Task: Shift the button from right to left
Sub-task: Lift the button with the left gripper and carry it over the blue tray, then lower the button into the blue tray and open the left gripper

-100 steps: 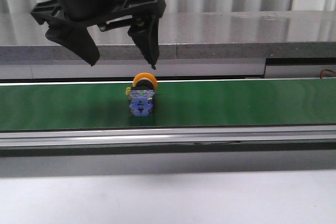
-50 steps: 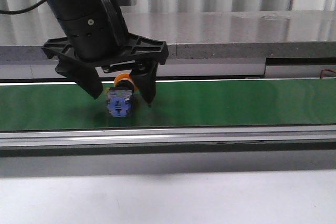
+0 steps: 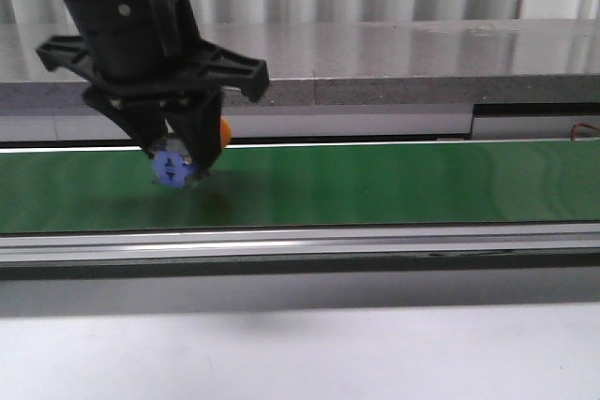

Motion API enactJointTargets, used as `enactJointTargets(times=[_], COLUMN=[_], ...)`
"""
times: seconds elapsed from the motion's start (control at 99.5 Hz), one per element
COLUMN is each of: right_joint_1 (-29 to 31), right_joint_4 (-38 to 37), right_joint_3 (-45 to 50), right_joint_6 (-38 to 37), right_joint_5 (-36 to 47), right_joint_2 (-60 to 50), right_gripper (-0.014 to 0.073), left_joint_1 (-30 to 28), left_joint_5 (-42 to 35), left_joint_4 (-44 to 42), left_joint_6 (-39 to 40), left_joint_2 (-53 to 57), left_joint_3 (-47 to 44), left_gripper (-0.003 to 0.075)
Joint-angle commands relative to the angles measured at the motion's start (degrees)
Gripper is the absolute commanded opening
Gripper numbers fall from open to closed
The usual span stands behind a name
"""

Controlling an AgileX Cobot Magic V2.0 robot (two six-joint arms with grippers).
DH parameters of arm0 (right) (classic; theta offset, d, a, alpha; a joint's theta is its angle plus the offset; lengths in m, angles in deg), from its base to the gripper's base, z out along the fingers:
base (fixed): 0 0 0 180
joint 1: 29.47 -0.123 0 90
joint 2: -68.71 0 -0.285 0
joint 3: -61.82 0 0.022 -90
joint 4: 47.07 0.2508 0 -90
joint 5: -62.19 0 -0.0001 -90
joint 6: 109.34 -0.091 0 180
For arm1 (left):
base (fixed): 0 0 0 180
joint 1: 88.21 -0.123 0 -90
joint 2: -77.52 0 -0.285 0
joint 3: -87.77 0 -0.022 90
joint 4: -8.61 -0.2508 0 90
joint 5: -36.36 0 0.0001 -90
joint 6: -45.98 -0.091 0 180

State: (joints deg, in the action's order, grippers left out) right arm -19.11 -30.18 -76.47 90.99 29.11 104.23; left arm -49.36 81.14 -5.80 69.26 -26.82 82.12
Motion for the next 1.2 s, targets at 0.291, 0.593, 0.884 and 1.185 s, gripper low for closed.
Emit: enactJointTargets(times=[0.291,0.593,0.884,1.185], right_joint_1=[-0.12,-0.12,-0.12,-0.12], right_joint_4=[0.13,0.13,0.13,0.13], right_joint_3=[-1.59,-1.59,-1.59,-1.59], right_joint_6=[0.4,0.4,0.4,0.4], right_joint_5=[3.77,3.73,3.73,3.73], right_joint_2=[0.0,0.0,0.0,0.0], right_gripper=[-0.0068,-0.0068,-0.0068,-0.0068], left_joint_1=[-16.3,-42.13,-61.6,-66.96], left_joint_5=[3.05,2.48,-5.35,-10.37], left_joint_4=[-1.42,2.08,19.69,31.5], left_joint_6=[-12.11,-25.93,-44.62,-58.93], left_joint_2=[21.56,28.95,23.53,11.68], left_joint_3=[-6.11,-10.97,-10.97,-10.97], left_gripper=[-0.002,-0.002,-0.002,-0.002])
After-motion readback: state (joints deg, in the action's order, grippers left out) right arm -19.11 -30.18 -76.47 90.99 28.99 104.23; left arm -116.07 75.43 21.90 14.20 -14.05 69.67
